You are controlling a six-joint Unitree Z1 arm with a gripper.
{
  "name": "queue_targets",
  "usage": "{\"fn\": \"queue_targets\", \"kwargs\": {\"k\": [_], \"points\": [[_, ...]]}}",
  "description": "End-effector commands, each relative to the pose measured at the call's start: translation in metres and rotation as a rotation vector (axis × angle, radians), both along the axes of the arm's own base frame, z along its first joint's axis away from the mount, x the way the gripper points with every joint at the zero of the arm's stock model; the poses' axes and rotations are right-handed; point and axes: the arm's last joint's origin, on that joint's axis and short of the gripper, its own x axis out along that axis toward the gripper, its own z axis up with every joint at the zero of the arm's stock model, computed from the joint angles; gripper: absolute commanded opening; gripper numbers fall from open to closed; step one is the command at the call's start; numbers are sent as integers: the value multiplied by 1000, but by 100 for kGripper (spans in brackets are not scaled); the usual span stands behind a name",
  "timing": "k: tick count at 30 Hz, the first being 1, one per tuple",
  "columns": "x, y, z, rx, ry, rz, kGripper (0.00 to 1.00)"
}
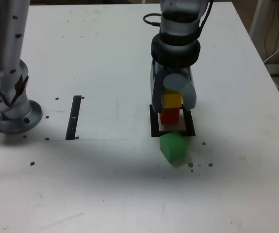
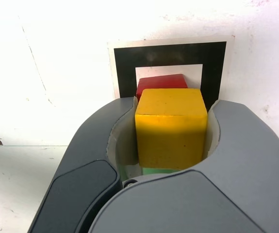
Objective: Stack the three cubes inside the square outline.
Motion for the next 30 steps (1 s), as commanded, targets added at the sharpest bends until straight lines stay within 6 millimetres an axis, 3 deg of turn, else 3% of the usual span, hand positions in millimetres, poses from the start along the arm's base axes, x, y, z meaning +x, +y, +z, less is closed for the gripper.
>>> {"fn": "queue_targets", "kwargs": {"k": [1, 15, 19, 25, 27, 30], "points": [[0, 1, -2, -1, 5, 1, 36], [-1, 0, -6, -14, 16, 3, 40], [-1, 0, -6, -18, 13, 3, 54], [-2, 0, -5, -17, 9, 4, 93], [-2, 0, -5, -17, 10, 5, 99], [-3, 0, -4, -18, 9, 6, 100]]}}
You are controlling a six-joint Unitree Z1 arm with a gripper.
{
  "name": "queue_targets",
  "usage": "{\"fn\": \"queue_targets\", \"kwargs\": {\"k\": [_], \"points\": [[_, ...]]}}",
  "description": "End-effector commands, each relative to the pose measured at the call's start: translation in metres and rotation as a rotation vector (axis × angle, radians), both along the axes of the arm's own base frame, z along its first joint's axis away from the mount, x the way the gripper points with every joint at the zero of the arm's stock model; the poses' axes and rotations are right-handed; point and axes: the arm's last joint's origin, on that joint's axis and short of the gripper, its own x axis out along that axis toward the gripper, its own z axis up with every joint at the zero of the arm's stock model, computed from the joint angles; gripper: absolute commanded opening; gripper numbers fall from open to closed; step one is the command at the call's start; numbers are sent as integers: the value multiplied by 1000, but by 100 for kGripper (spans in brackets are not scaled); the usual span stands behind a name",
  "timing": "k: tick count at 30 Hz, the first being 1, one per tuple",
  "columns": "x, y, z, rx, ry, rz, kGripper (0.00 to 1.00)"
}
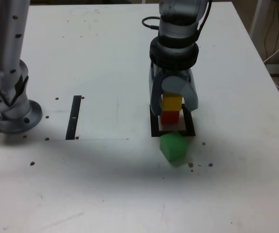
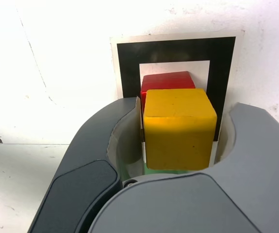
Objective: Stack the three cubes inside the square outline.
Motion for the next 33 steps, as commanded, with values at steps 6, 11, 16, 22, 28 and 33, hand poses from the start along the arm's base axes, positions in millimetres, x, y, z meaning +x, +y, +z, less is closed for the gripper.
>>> {"fn": "queue_targets", "kwargs": {"k": [6, 11, 16, 22, 28, 33], "points": [[-3, 1, 7, -2, -8, 7, 100], [-7, 0, 15, -1, -22, 7, 100], [-15, -8, 26, 4, -37, 2, 100], [-31, -29, 39, 0, -60, 31, 100], [-47, -62, 47, 14, -97, 97, 100], [-54, -81, 41, 27, -82, 162, 100]]}}
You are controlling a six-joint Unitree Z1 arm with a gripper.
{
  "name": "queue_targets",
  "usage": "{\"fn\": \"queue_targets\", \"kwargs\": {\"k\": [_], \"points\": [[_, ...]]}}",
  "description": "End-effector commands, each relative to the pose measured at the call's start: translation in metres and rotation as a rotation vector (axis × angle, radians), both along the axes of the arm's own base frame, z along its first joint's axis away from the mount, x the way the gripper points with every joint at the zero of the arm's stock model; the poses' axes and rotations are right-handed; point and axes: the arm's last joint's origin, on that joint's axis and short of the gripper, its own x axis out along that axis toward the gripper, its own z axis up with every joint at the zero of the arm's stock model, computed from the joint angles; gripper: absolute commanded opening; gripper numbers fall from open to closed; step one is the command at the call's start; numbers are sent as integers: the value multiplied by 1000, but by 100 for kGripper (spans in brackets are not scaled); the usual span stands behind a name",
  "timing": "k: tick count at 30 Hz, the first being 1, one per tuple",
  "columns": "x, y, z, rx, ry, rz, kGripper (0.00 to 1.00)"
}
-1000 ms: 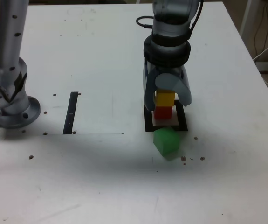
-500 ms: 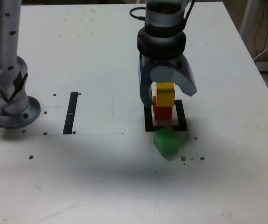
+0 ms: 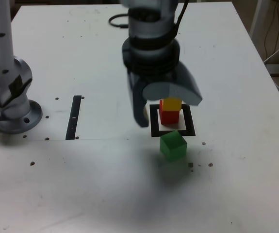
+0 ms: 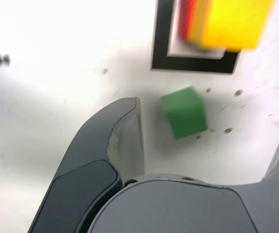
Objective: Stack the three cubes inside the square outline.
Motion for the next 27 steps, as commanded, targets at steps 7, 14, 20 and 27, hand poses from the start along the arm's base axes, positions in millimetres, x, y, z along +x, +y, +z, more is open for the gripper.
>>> {"fn": "queue_targets", "kwargs": {"k": [7, 14, 20, 27], "points": [[5, -10, -21, -16, 66, 66, 100], [20, -15, -36, -32, 65, 85, 100], [29, -14, -50, -30, 94, 102, 100], [41, -10, -69, -57, 134, 122, 99]]}}
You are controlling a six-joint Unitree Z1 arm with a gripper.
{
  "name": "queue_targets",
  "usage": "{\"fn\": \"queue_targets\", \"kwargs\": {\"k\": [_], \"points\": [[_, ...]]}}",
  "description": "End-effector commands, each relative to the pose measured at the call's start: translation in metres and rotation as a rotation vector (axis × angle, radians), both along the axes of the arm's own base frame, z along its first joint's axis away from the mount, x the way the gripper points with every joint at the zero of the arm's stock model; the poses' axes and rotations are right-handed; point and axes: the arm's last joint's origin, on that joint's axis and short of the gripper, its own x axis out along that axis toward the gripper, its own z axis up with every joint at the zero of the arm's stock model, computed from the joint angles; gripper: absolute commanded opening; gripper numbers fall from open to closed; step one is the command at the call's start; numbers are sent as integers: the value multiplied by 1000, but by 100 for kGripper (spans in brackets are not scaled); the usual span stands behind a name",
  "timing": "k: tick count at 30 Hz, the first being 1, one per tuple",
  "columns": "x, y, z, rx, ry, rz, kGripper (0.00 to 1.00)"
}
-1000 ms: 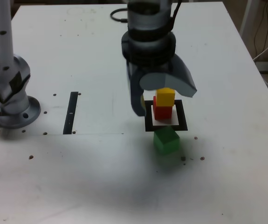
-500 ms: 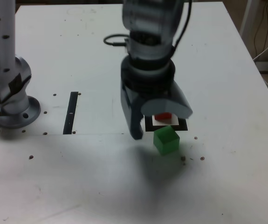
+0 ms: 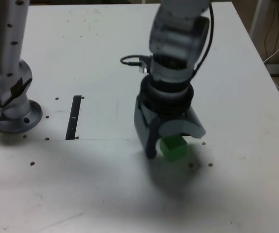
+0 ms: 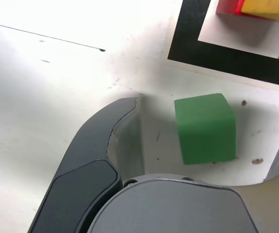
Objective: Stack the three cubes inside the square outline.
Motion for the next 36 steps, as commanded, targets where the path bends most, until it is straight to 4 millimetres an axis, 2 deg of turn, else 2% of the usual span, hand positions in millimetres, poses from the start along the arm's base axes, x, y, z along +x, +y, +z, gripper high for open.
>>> {"fn": "queue_targets", "kwargs": {"k": [1, 7, 15, 27, 36], "points": [[5, 3, -5, -13, 7, 6, 98], [14, 13, -15, -45, 51, 5, 89], [17, 24, -18, -38, 70, 26, 71], [24, 22, -27, -71, 43, 19, 66], [20, 23, -23, -73, 44, 18, 37]]}}
